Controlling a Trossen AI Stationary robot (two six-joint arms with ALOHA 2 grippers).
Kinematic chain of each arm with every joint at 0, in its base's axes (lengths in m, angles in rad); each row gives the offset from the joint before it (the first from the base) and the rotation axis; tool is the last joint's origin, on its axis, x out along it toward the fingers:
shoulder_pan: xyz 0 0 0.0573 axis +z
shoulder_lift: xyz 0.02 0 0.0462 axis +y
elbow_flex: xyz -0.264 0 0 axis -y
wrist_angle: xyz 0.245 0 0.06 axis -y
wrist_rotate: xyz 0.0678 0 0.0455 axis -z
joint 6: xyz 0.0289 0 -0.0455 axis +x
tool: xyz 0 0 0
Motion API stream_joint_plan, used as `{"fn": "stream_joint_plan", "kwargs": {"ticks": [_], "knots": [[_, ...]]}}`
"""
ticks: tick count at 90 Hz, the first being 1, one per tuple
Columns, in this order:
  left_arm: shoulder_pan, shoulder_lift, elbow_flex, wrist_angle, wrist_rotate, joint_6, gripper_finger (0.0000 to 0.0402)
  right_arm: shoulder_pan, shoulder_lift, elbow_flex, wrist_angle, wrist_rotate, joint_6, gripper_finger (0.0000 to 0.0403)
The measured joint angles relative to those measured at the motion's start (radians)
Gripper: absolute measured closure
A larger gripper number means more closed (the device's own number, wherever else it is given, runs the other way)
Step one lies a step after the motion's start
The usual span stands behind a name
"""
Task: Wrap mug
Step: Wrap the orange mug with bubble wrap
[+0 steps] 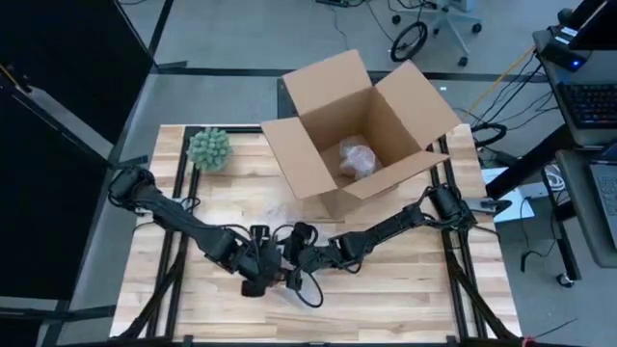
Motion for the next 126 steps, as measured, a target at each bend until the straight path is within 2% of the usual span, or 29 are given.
{"fn": "stream_joint_plan", "kwargs": {"ticks": [18,31,42,56,65,76,114,126], "knots": [[-0.052,-0.061,0.012,-0.015,-0.016,-0.054,0.0228,0.0,0.0,-0.001,0.0,-0.001,-0.001,0.0081],[-0.079,-0.051,0.01,-0.089,-0.026,-0.121,0.0228,0.0,0.001,-0.002,-0.002,-0.002,-0.002,0.0081],[-0.078,-0.024,-0.018,-0.08,-0.035,-0.132,0.0228,0.001,0.003,-0.002,-0.006,-0.004,-0.015,0.0081],[-0.05,-0.012,-0.117,0.011,-0.038,-0.134,0.0228,-0.001,0.003,-0.001,0.005,0.002,-0.015,0.0081],[-0.025,-0.011,-0.177,0.137,-0.006,-0.12,0.0228,0.0,0.002,-0.001,0.006,0.003,-0.015,0.0081],[-0.011,-0.012,-0.219,0.188,0.031,-0.131,0.0228,0.0,0.002,-0.001,0.011,0.0,-0.02,0.0081],[0.021,0.026,-0.312,0.382,0.042,-0.129,0.0228,0.0,-0.02,-0.003,0.002,-0.008,-0.032,0.0081],[0.047,0.049,-0.312,0.416,0.093,-0.128,0.0228,0.0,-0.023,-0.003,-0.01,-0.008,-0.031,0.0081]]}}
